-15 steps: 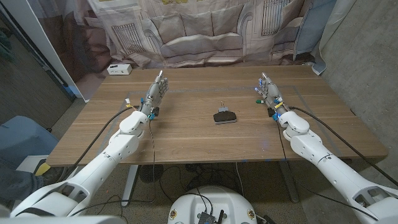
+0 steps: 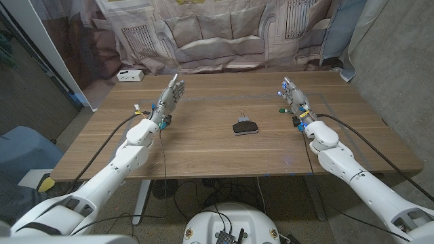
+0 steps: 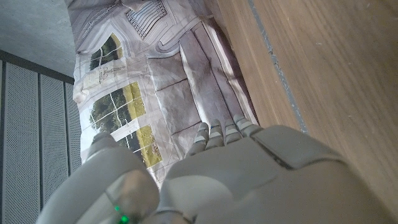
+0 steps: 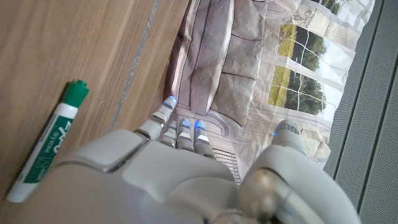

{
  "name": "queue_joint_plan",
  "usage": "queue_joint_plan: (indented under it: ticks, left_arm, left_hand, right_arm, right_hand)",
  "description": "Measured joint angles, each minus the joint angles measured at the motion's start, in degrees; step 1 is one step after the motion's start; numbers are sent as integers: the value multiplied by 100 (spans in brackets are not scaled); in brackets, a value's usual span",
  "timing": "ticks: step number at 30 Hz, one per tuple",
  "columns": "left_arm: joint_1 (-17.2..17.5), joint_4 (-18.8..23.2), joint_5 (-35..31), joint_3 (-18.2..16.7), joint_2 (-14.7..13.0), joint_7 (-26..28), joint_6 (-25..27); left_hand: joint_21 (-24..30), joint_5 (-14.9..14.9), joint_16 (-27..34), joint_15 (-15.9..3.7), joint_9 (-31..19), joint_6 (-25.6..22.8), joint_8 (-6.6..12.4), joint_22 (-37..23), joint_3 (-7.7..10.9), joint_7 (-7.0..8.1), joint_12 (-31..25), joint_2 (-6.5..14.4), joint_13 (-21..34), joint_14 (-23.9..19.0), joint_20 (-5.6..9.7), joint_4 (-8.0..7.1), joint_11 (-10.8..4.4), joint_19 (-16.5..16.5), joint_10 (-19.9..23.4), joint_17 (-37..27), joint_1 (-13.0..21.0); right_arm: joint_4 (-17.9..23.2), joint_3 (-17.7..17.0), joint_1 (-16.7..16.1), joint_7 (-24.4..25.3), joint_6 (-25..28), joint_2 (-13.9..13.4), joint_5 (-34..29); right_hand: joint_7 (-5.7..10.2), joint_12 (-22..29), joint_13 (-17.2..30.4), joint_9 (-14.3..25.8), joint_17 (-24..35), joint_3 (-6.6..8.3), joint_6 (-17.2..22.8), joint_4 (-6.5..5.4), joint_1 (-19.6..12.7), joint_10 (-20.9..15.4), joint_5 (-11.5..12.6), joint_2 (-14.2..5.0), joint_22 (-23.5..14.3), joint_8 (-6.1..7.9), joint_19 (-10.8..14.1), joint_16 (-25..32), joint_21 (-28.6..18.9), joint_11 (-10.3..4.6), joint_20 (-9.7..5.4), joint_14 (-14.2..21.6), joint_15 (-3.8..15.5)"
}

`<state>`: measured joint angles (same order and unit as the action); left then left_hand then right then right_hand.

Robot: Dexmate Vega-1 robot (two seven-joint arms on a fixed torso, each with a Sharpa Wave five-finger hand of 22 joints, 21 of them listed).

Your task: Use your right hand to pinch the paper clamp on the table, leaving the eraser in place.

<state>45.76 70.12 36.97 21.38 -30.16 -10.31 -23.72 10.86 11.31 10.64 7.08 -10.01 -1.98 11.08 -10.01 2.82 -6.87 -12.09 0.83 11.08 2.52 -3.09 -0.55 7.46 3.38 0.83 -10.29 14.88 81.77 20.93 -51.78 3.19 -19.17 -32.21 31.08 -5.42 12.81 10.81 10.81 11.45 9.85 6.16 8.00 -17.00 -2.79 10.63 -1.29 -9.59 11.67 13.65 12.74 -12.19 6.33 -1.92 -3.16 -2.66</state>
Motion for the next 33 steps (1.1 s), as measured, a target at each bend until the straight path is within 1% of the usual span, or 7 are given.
queue_joint_plan:
  ticks: [3,7,12,19,21,27,33]
  left_arm:
    - [33,41,13,-13,-27,-3,0]
    - [149,205,37,-57,-124,-1,22]
    - [169,171,93,-93,-88,-28,-22]
    - [145,82,94,-99,-14,13,-112]
    - [107,15,92,-99,61,25,-126]
    - [65,-94,75,-78,184,131,-157]
    - [56,-159,90,-76,242,142,-231]
  left_hand:
    - [32,0,49,-3,0,-102,0,0,22,-20,-23,0,0,-85,-34,22,30,-62,77,0,0]
    - [56,0,83,-14,0,-263,45,1,22,-26,-78,30,0,-238,-47,22,20,-173,231,0,30]
    - [174,0,150,-77,0,-640,89,1,78,-60,-199,77,-1,-719,-50,79,-10,-610,650,17,77]
    - [313,0,238,-128,1,-1199,143,1,93,-109,-320,144,-1,-1373,-165,160,-28,-1268,1235,17,143]
    - [314,0,238,-143,1,-1310,178,1,92,-121,-321,144,-1,-1491,-179,161,-40,-1382,1339,17,143]
    - [314,0,238,-157,1,-1384,178,1,71,-113,-360,120,-1,-1543,-205,186,-35,-1412,1408,17,167]
    - [314,0,238,-136,1,-1411,178,1,93,-121,-360,152,-1,-1564,-205,207,-61,-1412,1433,16,195]
  right_arm:
    - [102,13,-52,38,-29,-35,-57]
    - [258,28,-133,177,-92,-95,-289]
    - [383,34,-204,291,-136,-138,-481]
    - [425,37,-252,337,-195,-177,-599]
    - [413,37,-253,334,-314,-183,-682]
    - [344,36,-254,161,-422,-183,-591]
    - [422,10,-304,126,-446,-208,-568]
  right_hand:
    - [20,4,0,0,0,6,20,6,-14,-41,0,-15,0,0,29,0,0,24,-33,52,10]
    - [20,34,0,0,0,7,60,7,-68,-59,0,-9,0,22,49,0,0,2,-12,74,13]
    - [31,55,0,-1,-28,23,175,23,-92,-194,0,-33,0,22,152,22,0,-8,-33,204,62]
    - [71,55,-1,-1,-14,46,214,46,-151,-234,0,-32,-17,66,162,22,0,-28,-42,235,31]
    - [70,58,-1,-1,-10,46,216,46,-176,-303,0,-57,-17,66,162,22,0,-24,-42,281,50]
    - [89,119,27,-1,-10,82,420,42,-210,-503,0,-92,-16,110,260,62,0,12,-36,440,92]
    - [112,119,27,-2,-10,89,460,49,-264,-531,0,-99,-16,110,285,84,0,2,-43,440,92]
